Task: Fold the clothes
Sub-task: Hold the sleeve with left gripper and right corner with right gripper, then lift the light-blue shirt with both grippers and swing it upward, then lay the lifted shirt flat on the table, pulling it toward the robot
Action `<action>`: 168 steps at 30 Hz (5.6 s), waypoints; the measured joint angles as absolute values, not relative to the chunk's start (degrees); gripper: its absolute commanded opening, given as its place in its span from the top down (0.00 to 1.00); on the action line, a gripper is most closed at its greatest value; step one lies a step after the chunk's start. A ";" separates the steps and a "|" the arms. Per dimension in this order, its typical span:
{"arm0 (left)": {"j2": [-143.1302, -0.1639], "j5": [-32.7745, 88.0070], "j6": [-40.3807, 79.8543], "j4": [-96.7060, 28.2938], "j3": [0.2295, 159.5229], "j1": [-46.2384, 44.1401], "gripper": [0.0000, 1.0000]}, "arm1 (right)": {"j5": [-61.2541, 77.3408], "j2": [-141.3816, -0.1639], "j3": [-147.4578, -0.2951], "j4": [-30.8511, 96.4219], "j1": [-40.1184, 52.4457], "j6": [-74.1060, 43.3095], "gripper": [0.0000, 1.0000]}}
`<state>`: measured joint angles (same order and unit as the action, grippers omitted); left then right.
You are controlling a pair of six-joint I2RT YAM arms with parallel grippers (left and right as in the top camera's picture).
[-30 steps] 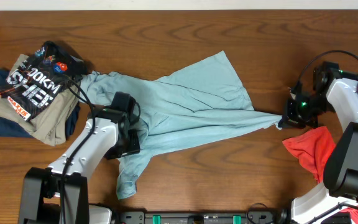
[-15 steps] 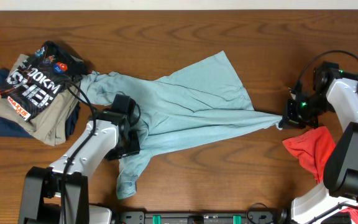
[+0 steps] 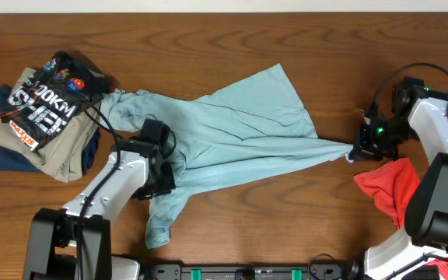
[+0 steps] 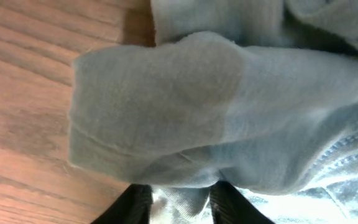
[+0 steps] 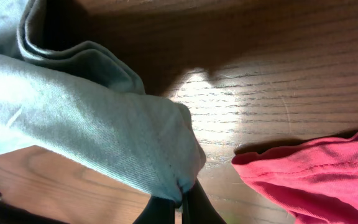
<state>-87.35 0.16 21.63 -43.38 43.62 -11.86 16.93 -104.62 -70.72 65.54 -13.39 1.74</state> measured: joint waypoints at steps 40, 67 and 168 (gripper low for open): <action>-87.35 -0.01 21.61 -44.71 45.54 -11.86 0.72 | 16.93 -104.62 -70.70 65.54 -13.39 1.74 0.99; -87.35 -0.05 21.80 -41.01 43.53 -11.86 0.94 | 16.93 -104.62 -70.70 65.54 -13.39 1.76 0.99; -102.83 20.78 17.45 -88.18 112.14 4.56 0.94 | 11.35 -107.07 -107.07 80.44 -16.40 0.14 0.99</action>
<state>-102.83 20.78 17.45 -88.18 112.14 4.56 11.35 -107.07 -107.07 80.44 -16.40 0.14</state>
